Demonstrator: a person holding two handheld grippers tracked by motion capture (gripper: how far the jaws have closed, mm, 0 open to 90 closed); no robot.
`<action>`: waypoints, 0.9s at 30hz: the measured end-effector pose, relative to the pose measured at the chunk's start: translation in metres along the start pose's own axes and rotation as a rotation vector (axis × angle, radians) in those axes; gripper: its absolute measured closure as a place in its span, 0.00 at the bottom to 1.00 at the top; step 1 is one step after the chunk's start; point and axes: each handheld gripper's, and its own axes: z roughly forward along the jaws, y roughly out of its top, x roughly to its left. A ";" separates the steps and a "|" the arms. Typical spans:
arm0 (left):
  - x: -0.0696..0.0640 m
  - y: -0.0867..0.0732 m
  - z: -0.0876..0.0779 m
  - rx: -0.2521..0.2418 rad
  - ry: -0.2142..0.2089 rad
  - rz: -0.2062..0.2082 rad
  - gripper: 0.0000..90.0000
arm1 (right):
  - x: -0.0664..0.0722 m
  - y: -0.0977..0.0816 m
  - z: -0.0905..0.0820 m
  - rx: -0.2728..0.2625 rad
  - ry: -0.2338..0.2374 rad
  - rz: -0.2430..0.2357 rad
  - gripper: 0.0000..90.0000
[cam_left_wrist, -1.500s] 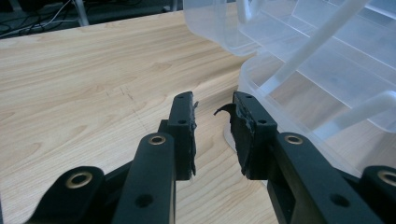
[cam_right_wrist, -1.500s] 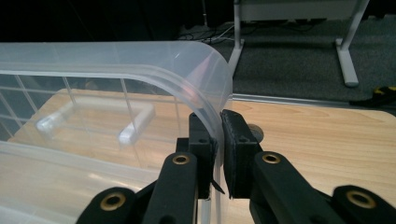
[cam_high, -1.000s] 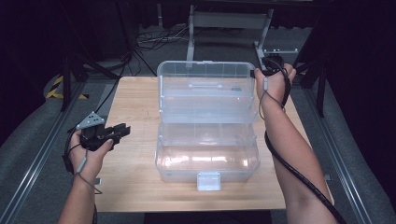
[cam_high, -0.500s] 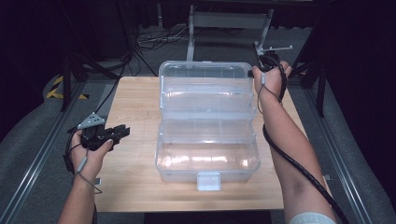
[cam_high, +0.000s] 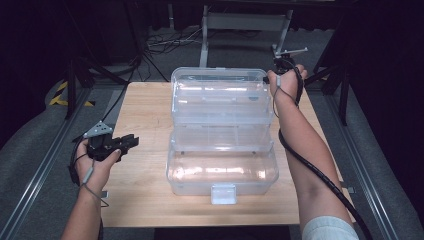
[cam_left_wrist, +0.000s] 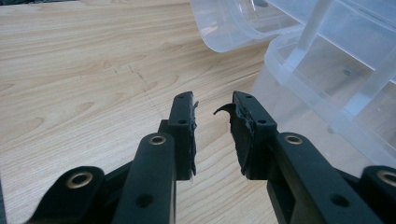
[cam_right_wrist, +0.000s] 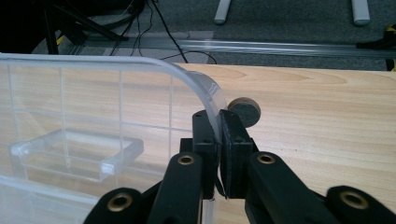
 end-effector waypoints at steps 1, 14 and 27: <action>0.000 0.000 0.000 -0.001 0.000 -0.001 0.78 | -0.001 0.000 0.001 0.005 0.004 0.003 0.97; 0.001 -0.001 0.001 0.004 -0.005 -0.002 0.78 | -0.007 0.003 0.012 0.047 0.018 0.021 0.97; 0.003 -0.002 0.002 0.010 -0.006 -0.007 0.77 | -0.013 0.002 0.025 0.079 0.039 0.038 0.96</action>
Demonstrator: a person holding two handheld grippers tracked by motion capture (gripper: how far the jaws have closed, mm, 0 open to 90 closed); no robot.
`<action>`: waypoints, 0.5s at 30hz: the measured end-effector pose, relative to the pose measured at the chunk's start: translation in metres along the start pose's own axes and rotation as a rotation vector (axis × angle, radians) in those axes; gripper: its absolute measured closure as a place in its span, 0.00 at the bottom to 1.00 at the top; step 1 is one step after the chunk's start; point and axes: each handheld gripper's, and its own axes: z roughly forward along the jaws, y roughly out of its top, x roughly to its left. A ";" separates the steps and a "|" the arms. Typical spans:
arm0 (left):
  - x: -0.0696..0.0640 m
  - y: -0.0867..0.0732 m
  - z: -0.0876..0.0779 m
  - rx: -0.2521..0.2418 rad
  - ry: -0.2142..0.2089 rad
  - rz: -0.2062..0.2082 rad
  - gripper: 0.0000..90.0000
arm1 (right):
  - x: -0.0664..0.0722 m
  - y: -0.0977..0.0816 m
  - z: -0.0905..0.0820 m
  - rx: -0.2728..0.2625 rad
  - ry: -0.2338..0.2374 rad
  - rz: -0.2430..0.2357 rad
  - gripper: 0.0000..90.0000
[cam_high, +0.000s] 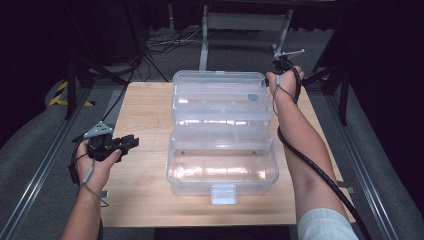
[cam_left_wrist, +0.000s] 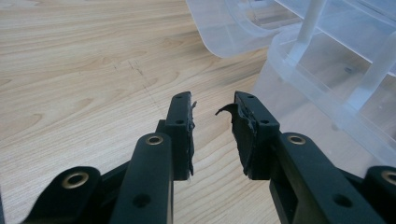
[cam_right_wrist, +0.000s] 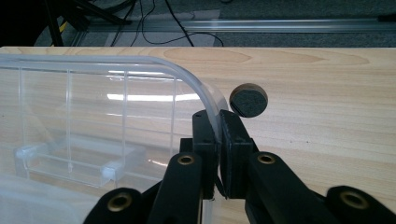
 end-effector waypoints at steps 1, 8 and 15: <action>0.000 0.000 0.000 0.000 0.000 0.000 0.77 | 0.000 0.000 0.001 0.001 0.000 0.000 0.96; 0.000 -0.001 0.001 0.005 0.000 -0.001 0.76 | -0.002 -0.001 0.006 0.006 0.003 0.010 0.96; 0.000 -0.001 0.003 0.012 -0.001 0.002 0.76 | -0.004 -0.002 0.009 0.014 0.008 0.016 0.96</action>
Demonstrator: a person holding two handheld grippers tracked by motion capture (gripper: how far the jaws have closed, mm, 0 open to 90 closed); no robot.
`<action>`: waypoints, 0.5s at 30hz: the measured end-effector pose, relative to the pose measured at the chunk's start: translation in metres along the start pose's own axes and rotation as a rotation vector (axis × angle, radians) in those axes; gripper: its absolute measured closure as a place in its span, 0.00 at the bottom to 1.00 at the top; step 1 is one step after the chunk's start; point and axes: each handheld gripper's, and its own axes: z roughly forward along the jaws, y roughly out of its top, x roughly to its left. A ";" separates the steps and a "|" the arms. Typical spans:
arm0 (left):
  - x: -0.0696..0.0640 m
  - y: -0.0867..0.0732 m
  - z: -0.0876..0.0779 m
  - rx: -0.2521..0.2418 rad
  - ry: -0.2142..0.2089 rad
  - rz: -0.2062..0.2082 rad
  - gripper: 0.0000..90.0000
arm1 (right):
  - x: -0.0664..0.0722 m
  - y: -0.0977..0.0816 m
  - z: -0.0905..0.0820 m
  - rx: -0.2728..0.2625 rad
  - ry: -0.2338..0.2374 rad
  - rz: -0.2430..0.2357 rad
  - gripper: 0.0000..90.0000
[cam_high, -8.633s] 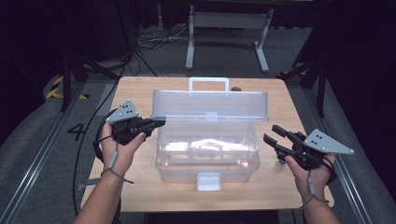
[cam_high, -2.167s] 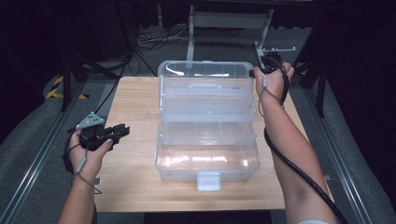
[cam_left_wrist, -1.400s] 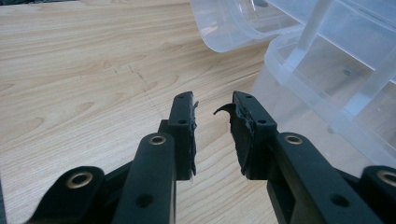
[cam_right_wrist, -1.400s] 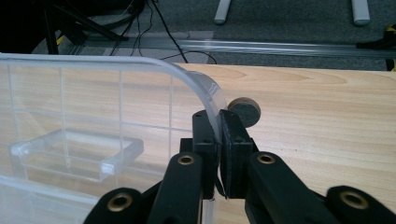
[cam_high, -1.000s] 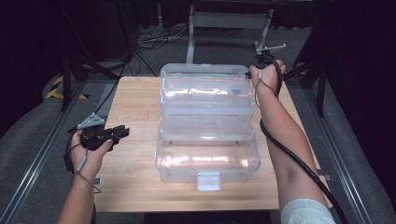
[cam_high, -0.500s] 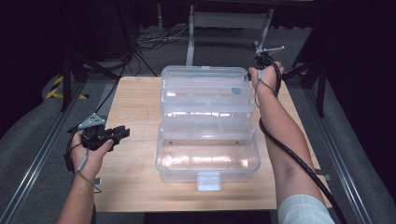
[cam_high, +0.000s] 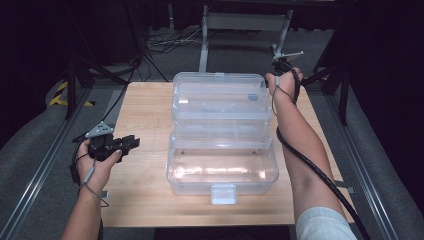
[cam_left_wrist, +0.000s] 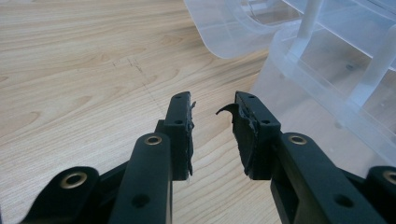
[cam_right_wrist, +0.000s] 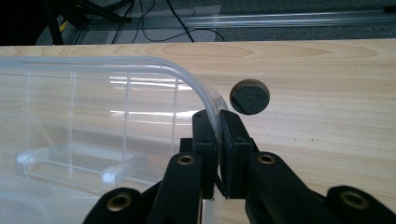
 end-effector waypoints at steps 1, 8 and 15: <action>0.000 0.000 0.000 0.000 -0.001 -0.001 0.76 | 0.000 0.000 0.000 0.001 0.000 0.002 0.96; 0.000 -0.001 0.002 0.007 -0.004 -0.002 0.75 | -0.002 -0.001 0.005 0.009 0.003 0.010 0.96; -0.001 -0.001 0.003 0.012 -0.006 0.003 0.75 | -0.004 -0.002 0.009 0.014 0.003 0.017 0.96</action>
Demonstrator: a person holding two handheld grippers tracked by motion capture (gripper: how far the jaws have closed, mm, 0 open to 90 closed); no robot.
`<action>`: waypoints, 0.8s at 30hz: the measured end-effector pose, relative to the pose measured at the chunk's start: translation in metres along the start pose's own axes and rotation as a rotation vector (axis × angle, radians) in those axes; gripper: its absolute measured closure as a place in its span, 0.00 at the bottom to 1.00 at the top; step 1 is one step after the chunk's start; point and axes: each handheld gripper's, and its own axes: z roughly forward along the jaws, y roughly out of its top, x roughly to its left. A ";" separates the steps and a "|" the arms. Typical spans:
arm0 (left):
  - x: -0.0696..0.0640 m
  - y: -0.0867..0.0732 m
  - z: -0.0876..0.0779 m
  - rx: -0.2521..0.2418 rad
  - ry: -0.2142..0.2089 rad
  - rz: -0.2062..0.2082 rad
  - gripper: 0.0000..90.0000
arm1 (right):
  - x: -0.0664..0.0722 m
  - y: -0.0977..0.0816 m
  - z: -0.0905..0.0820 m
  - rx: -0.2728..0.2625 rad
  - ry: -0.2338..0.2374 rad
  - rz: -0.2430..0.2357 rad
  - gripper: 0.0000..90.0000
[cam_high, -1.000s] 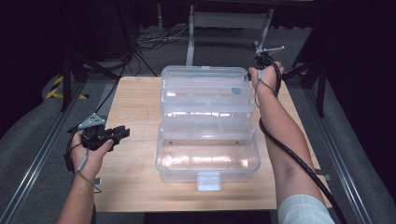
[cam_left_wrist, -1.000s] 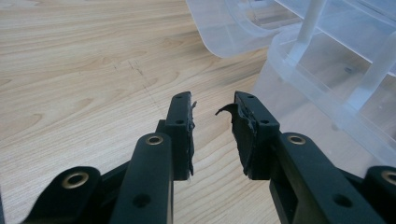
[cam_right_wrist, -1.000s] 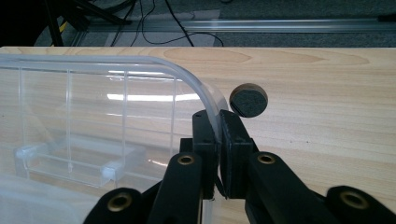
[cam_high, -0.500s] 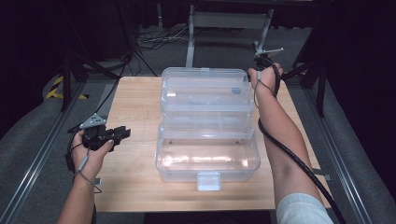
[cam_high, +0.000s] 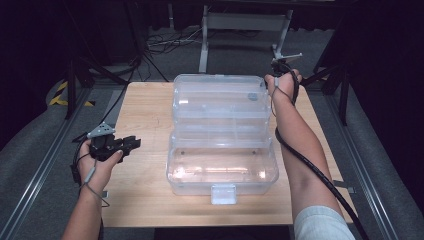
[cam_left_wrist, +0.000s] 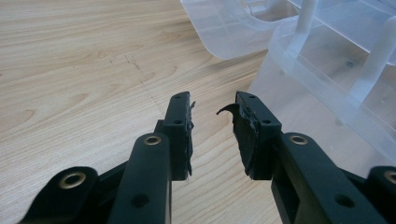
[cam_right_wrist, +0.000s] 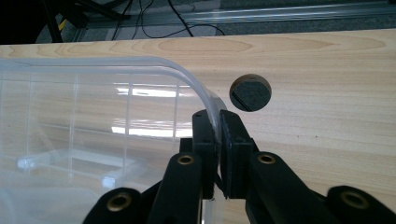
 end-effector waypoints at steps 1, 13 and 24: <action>0.000 0.000 0.000 0.000 -0.001 0.000 0.75 | 0.000 0.000 0.001 0.001 0.001 0.002 0.96; -0.002 0.000 0.000 0.002 -0.004 0.000 0.75 | -0.002 -0.003 0.006 0.004 -0.001 0.014 0.96; -0.003 0.000 0.002 0.007 -0.008 -0.001 0.75 | -0.005 -0.005 0.014 0.019 0.001 0.028 0.96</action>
